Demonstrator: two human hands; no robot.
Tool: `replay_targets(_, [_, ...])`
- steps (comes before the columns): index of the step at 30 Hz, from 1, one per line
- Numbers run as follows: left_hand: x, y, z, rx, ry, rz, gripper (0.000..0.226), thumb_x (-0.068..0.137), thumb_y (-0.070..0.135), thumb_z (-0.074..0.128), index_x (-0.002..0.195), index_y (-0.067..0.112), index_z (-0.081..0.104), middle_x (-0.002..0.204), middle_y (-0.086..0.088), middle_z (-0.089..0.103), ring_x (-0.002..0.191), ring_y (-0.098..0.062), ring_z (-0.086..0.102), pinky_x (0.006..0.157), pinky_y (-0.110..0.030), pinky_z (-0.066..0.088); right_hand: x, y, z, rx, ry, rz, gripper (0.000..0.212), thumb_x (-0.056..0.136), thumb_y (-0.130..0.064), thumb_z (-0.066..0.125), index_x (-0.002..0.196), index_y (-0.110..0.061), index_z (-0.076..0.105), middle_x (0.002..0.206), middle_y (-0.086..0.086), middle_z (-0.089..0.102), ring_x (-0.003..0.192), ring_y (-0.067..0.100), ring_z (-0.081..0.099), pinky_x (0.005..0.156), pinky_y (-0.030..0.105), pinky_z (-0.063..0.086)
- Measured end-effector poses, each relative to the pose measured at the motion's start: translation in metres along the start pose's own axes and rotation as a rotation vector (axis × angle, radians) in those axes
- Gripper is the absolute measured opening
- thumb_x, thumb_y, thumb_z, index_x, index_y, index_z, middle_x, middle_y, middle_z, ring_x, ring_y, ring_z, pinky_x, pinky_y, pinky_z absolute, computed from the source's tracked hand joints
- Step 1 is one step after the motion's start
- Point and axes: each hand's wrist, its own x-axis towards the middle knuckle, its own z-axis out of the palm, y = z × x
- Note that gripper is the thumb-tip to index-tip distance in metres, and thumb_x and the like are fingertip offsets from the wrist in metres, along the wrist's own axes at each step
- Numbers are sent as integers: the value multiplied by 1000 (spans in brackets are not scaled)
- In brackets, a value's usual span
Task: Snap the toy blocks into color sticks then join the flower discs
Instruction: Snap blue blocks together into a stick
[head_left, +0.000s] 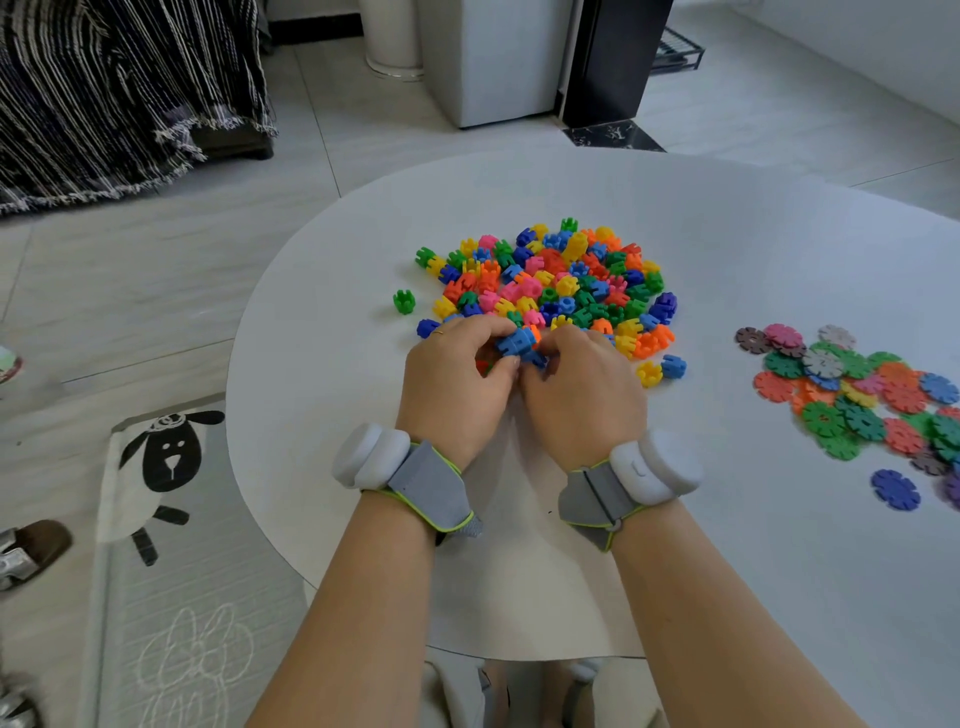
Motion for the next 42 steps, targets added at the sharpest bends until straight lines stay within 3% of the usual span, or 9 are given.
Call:
replay_targets(3, [0, -1, -1, 8, -16, 3, 30, 79, 9, 69, 108, 14, 68, 106, -4, 67, 95, -17, 62, 86, -19, 45, 2, 2, -1, 223, 81, 4, 20, 86, -24, 61, 104, -17, 61, 96, -1, 62, 90, 18, 59, 77, 32, 48])
replay_targets(5, [0, -1, -1, -3, -16, -1, 30, 79, 8, 69, 108, 14, 68, 105, -4, 68, 95, -18, 63, 88, -25, 48, 4, 3, -3, 422, 123, 60, 21, 86, -20, 64, 107, -17, 61, 88, -4, 64, 85, 14, 61, 79, 31, 50])
replay_targets(8, [0, 0, 1, -61, -12, -10, 31, 79, 5, 68, 108, 13, 68, 104, -5, 68, 92, -19, 64, 84, -37, 54, 4, 5, -10, 863, 66, 174, 25, 91, -16, 60, 116, -18, 64, 84, -1, 69, 78, 12, 65, 76, 30, 55])
replay_targets(10, [0, 1, 2, -120, -6, -24, 30, 79, 4, 67, 108, 12, 68, 103, -6, 68, 89, -18, 66, 80, -38, 56, 2, 4, -14, 1160, -27, 269, 18, 94, -13, 57, 109, -17, 66, 86, 2, 70, 76, 13, 66, 72, 24, 56])
replay_targets(15, [0, 5, 3, -217, -32, -56, 27, 82, 2, 66, 107, 13, 68, 100, -3, 69, 79, -12, 68, 69, -21, 57, 0, 1, -15, 1398, -69, 380, 13, 92, -9, 58, 103, -8, 64, 101, 15, 69, 94, 24, 69, 79, 30, 58])
replay_targets(18, [-1, 6, 3, -227, -34, -50, 28, 81, 1, 67, 106, 13, 69, 99, -1, 68, 79, -12, 68, 69, -18, 56, 0, 1, -17, 1468, -85, 413, 13, 92, -5, 58, 105, -3, 62, 106, 20, 67, 95, 27, 69, 79, 32, 58])
replay_targets(28, [0, 2, 6, -227, -14, -26, 28, 79, 0, 67, 104, 13, 70, 97, -1, 69, 83, -13, 68, 77, -36, 58, 1, 5, -21, 1583, -142, 480, 3, 89, -2, 61, 91, -3, 61, 96, 17, 69, 83, 22, 71, 72, 28, 59])
replay_targets(42, [0, 1, 4, -184, -36, 2, 26, 79, 5, 70, 104, 14, 71, 94, 0, 70, 79, -14, 68, 78, -34, 57, 0, 5, -19, 1594, -188, 458, 4, 88, 0, 60, 90, -2, 63, 94, 16, 70, 86, 22, 70, 75, 28, 59])
